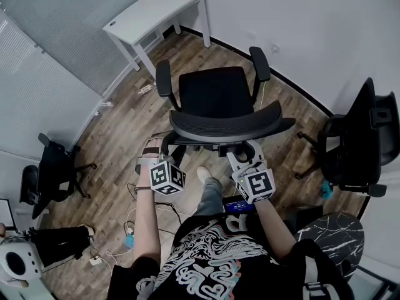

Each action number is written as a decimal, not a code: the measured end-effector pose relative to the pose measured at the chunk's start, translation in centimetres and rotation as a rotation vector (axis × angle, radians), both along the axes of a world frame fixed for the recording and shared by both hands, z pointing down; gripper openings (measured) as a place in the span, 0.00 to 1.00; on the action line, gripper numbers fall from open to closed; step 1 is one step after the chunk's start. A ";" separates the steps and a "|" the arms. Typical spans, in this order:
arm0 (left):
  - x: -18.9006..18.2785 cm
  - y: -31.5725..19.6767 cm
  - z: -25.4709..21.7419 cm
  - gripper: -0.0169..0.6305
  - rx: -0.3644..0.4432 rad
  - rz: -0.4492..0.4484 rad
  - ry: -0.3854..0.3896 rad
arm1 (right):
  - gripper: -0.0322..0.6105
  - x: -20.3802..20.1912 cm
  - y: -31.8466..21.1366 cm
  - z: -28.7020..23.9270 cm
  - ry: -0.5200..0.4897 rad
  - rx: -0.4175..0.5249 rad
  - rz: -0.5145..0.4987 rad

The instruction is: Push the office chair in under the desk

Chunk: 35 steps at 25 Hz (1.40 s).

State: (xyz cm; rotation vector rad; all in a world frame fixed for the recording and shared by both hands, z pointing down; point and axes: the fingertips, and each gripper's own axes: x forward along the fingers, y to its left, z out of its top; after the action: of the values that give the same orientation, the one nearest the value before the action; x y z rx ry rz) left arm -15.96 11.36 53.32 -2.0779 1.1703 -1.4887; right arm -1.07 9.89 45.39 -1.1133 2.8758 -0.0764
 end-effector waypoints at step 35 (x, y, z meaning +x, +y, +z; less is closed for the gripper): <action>-1.0 -2.3 -0.1 0.40 0.011 -0.017 0.010 | 0.31 -1.2 -2.4 -0.1 -0.002 -0.023 -0.044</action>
State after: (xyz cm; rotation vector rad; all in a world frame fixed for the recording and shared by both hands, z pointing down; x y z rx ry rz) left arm -16.95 9.08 53.18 -2.0757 1.2001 -1.4781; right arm -2.29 7.49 45.34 -1.0533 2.9048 -0.1126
